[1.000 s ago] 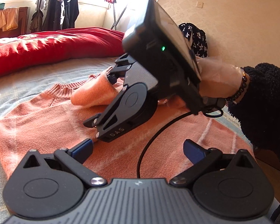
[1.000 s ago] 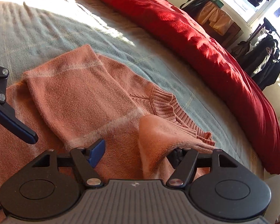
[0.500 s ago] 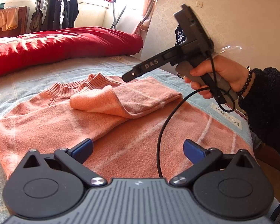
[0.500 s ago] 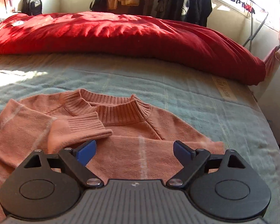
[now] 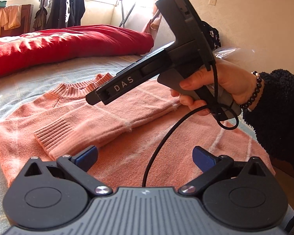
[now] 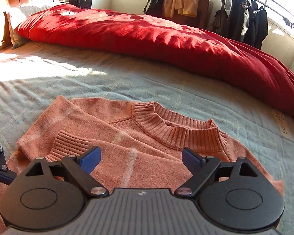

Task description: Fold clothes

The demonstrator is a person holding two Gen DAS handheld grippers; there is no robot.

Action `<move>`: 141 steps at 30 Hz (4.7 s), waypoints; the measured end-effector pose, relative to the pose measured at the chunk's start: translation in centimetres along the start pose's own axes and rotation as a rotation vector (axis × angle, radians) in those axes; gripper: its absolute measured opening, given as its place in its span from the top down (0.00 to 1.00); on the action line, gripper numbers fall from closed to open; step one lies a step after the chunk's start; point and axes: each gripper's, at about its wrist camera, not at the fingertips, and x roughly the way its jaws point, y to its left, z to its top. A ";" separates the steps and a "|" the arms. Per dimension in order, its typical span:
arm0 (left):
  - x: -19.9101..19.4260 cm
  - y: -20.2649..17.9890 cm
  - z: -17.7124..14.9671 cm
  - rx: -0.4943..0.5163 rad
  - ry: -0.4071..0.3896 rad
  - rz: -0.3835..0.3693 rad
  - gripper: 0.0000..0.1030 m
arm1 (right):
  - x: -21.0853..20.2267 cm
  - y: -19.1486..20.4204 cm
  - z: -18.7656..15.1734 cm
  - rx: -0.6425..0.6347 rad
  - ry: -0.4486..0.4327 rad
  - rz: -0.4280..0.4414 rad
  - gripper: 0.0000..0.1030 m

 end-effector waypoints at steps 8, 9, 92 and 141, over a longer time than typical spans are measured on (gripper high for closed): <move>-0.6 0.8 0.0 -0.024 -0.019 0.011 0.01 | -2.6 -4.7 -2.7 0.232 -0.047 0.250 0.10; -1.0 1.2 0.1 -0.034 -0.030 0.015 0.01 | -2.9 -5.3 -3.0 0.261 -0.053 0.281 0.10; 6.7 3.4 4.6 -0.611 0.032 0.309 0.01 | -12.0 -16.1 -16.7 0.331 -0.422 0.148 0.00; 34.0 -4.3 18.3 -0.457 0.270 -0.107 0.01 | -7.2 -20.2 -20.2 0.474 -0.275 0.296 0.00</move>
